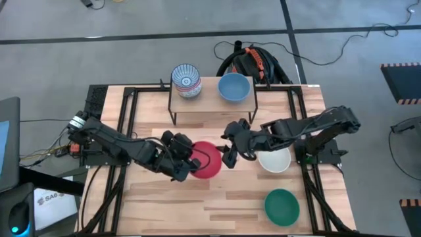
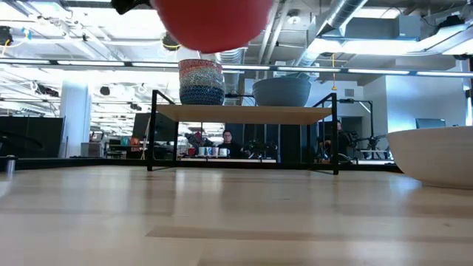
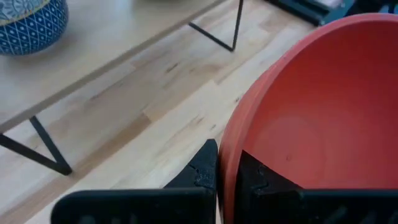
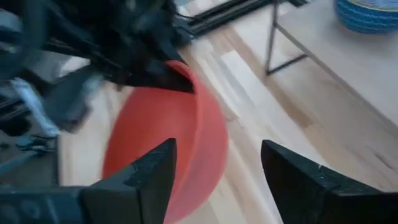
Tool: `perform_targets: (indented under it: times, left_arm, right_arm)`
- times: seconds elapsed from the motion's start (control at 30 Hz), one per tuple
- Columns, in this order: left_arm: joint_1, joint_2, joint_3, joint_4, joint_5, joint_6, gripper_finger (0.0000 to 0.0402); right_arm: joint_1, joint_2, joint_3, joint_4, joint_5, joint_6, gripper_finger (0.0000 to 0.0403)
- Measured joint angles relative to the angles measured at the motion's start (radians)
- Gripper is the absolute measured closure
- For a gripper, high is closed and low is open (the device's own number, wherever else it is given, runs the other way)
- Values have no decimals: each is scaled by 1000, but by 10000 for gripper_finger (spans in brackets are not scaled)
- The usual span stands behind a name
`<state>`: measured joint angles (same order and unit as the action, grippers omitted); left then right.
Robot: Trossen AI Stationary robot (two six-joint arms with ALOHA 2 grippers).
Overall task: Place and stack bowls onto a shelf
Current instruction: Stack the red bowl on top of the blue bowl on the shelf
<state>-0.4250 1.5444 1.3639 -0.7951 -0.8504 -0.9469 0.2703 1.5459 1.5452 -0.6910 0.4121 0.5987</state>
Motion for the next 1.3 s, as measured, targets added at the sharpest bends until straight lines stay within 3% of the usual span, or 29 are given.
perform_targets:
  times: [0.3, 0.63, 0.87, 1.07, 1.3]
  left_arm:
    - [48, 1, 28, 58, -62, 5, 401]
    - [73, 1, 28, 236, -91, 156, 401]
    - [83, 1, 28, 303, -143, 289, 402]
    - [85, 1, 28, 352, -197, 361, 401]
    - [104, 1, 28, 370, -218, 400, 401]
  right_arm:
    - [11, 3, 6, -82, 111, -39, 158]
    - [6, 3, 71, -154, 206, -146, 159]
    - [-5, 3, 72, -86, 147, -320, 159]
    - [-1, 4, 80, -87, 263, -308, 168]
    - [-18, 18, 80, -108, 298, -302, 187]
